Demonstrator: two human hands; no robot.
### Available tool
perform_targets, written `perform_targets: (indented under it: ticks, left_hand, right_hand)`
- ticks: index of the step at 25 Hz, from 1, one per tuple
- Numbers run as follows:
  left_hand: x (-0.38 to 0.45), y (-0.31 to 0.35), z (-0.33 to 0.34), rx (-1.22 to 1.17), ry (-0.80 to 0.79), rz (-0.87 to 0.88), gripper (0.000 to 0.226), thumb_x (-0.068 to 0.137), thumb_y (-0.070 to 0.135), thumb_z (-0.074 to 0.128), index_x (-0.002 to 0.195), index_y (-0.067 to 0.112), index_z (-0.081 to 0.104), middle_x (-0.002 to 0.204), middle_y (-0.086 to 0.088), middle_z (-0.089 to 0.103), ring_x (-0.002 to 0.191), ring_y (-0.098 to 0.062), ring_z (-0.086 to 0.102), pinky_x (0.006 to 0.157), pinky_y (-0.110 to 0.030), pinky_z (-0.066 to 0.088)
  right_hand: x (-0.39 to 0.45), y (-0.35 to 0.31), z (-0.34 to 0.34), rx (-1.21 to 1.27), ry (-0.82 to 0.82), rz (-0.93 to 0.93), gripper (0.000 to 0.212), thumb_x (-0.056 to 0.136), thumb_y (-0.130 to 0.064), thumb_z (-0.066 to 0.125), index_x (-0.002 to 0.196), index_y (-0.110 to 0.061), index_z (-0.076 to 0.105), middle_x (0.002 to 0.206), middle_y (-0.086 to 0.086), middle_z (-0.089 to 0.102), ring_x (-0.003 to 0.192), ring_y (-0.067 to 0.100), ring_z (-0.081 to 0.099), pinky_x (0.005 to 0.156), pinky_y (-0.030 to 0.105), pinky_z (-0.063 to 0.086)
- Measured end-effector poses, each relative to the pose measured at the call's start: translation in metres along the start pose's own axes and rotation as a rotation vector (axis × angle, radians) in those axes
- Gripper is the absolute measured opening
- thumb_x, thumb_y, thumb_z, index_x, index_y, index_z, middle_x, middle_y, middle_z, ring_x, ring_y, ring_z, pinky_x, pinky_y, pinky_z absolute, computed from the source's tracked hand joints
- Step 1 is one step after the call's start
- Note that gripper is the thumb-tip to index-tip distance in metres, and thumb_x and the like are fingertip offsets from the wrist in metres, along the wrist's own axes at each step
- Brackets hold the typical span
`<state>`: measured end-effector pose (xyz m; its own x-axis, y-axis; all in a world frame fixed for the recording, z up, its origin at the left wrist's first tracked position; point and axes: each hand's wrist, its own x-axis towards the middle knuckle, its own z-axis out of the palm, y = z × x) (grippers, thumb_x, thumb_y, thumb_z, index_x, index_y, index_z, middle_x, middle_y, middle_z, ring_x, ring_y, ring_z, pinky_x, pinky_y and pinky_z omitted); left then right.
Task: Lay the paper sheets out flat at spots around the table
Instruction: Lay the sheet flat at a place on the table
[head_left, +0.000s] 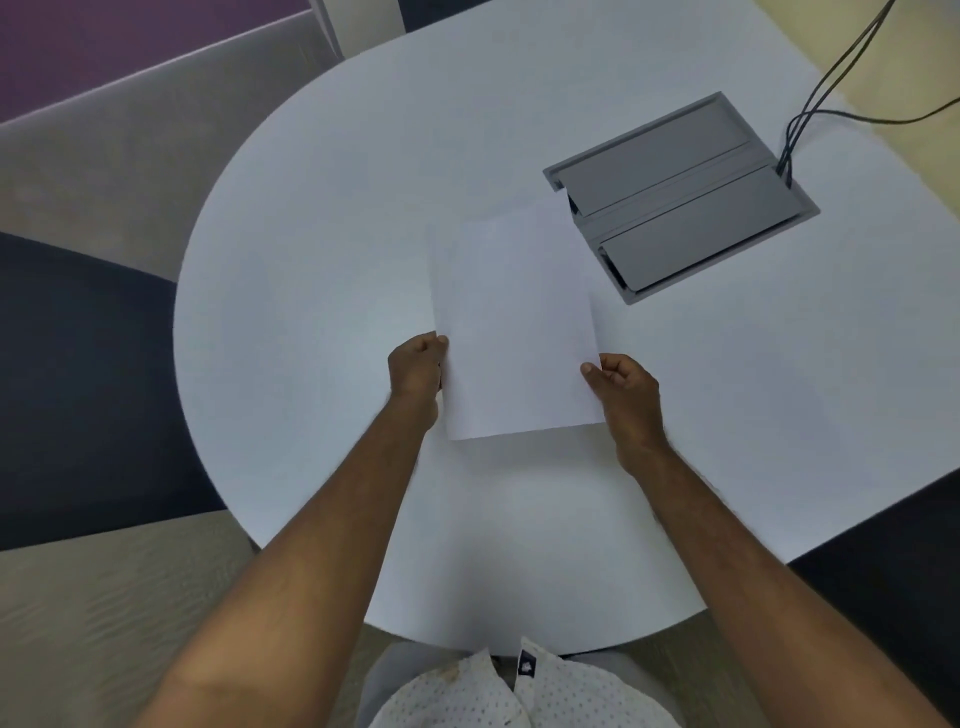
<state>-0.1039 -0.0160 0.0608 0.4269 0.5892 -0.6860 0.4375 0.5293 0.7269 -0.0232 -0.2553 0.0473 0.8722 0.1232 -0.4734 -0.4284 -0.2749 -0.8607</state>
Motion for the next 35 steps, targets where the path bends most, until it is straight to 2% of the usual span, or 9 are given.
perform_targets:
  ticks: [2,6,10,15,20,23,27,30,35]
  left_hand:
    - [-0.005,-0.003,-0.018,0.057,0.02,0.036,0.017,0.1,0.012,0.062,0.109,0.006,0.074,0.111,-0.009,0.075,0.093,-0.024,0.066,0.09,-0.038,0.057]
    - [0.004,-0.001,-0.061,0.194,0.02,0.097,0.014,0.099,0.015,0.063,0.099,0.014,0.077,0.094,0.001,0.075,0.08,-0.017,0.065,0.07,-0.025,0.053]
    - [0.034,0.022,-0.115,0.36,-0.012,0.153,0.021,0.097,0.017,0.063,0.082,0.021,0.078,0.096,-0.006,0.079,0.085,-0.024,0.068,0.087,-0.042,0.059]
    - [0.092,0.062,-0.178,0.605,-0.077,0.229,0.019,0.096,0.018,0.062,0.092,0.008,0.078,0.098,-0.01,0.077,0.084,-0.024,0.065,0.09,-0.048,0.059]
    - [0.153,0.091,-0.22,0.819,-0.146,0.302,0.019,0.097,0.015,0.061,0.101,0.01,0.079,0.096,-0.004,0.074,0.086,-0.023,0.066,0.087,-0.04,0.057]
    - [0.184,0.1,-0.231,0.935,-0.183,0.345,0.02,0.098,0.015,0.06,0.102,0.01,0.079,0.1,-0.006,0.075,0.088,-0.023,0.065,0.084,-0.035,0.054]
    - [0.218,0.108,-0.235,1.014,-0.219,0.369,0.019,0.098,0.015,0.059,0.098,0.01,0.077,0.099,-0.006,0.074,0.088,-0.024,0.064,0.08,-0.034,0.051]
    - [0.237,0.109,-0.235,1.069,-0.246,0.396,0.019,0.099,0.016,0.057,0.099,0.011,0.076,0.101,-0.007,0.075,0.092,-0.027,0.067,0.08,-0.035,0.052]
    - [0.251,0.108,-0.237,1.101,-0.234,0.478,0.023,0.102,0.019,0.055,0.118,0.017,0.071,0.109,0.0,0.072,0.105,-0.026,0.068,0.087,-0.036,0.053]
  right_hand:
    - [-0.02,0.011,0.006,0.031,-0.051,0.018,0.018,0.09,-0.023,0.077,0.106,-0.017,0.072,0.096,-0.005,0.078,0.086,0.01,0.072,0.074,0.021,0.056]
    - [-0.043,0.018,0.037,0.045,-0.068,0.044,0.023,0.091,-0.025,0.075,0.113,-0.018,0.069,0.096,-0.004,0.078,0.084,0.011,0.072,0.07,0.026,0.054]
    - [-0.056,0.014,0.097,0.073,-0.026,0.051,0.021,0.095,-0.021,0.068,0.115,-0.02,0.064,0.1,0.001,0.077,0.086,0.02,0.074,0.068,0.029,0.058]
    - [-0.078,0.021,0.19,-0.04,0.007,-0.015,0.053,0.092,-0.002,0.068,0.137,-0.024,0.051,0.121,0.001,0.064,0.088,0.022,0.071,0.075,0.033,0.061]
    - [-0.095,0.052,0.279,-0.308,-0.109,-0.135,0.056,0.091,0.003,0.07,0.141,-0.016,0.053,0.131,0.008,0.052,0.078,0.001,0.066,0.077,0.009,0.051]
    - [-0.1,0.069,0.311,-0.394,-0.164,-0.178,0.053,0.092,-0.006,0.072,0.141,-0.018,0.054,0.134,0.002,0.05,0.078,0.005,0.064,0.084,0.03,0.058]
    - [-0.095,0.076,0.337,-0.65,-0.104,-0.267,0.052,0.094,-0.026,0.07,0.143,-0.024,0.052,0.138,-0.003,0.048,0.12,0.018,0.054,0.093,0.034,0.054]
    - [-0.081,0.07,0.352,-0.859,-0.029,-0.384,0.059,0.092,-0.036,0.071,0.144,-0.019,0.051,0.149,0.005,0.048,0.133,0.027,0.046,0.105,0.044,0.049]
    - [-0.059,0.071,0.37,-1.059,-0.054,-0.327,0.079,0.093,-0.055,0.063,0.157,-0.017,0.036,0.168,0.009,0.027,0.156,0.033,0.023,0.122,0.047,0.029]
